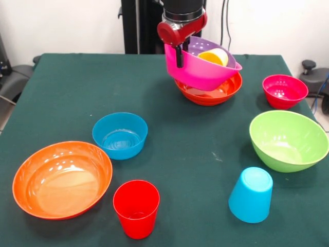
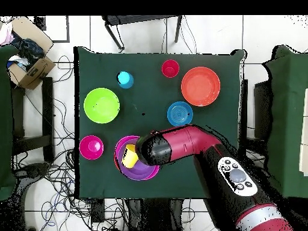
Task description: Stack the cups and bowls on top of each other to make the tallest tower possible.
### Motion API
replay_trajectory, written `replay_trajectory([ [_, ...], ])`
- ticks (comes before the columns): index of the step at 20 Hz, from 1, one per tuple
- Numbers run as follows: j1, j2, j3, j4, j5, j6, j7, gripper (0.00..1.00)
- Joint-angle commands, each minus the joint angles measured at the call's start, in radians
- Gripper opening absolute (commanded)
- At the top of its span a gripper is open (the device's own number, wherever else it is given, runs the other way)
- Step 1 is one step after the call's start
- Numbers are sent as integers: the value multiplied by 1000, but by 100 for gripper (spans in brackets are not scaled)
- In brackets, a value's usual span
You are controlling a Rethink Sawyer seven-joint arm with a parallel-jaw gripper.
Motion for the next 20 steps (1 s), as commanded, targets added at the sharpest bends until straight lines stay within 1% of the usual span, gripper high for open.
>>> replay_trajectory([
  [1,46,-1,-22,75,37,-55,168,0],
  [4,51,-2,-23,79,42,-61,173,0],
  [6,50,4,-15,78,41,-88,174,0],
  [7,53,5,-15,80,38,-96,169,100],
  [10,51,-2,-26,84,27,-144,190,100],
  [11,49,-15,-9,80,31,-110,156,100],
  [12,34,-21,11,90,42,-115,140,100],
  [14,-7,-28,43,119,85,-139,141,100],
  [20,-47,-55,71,144,136,-90,87,100],
])
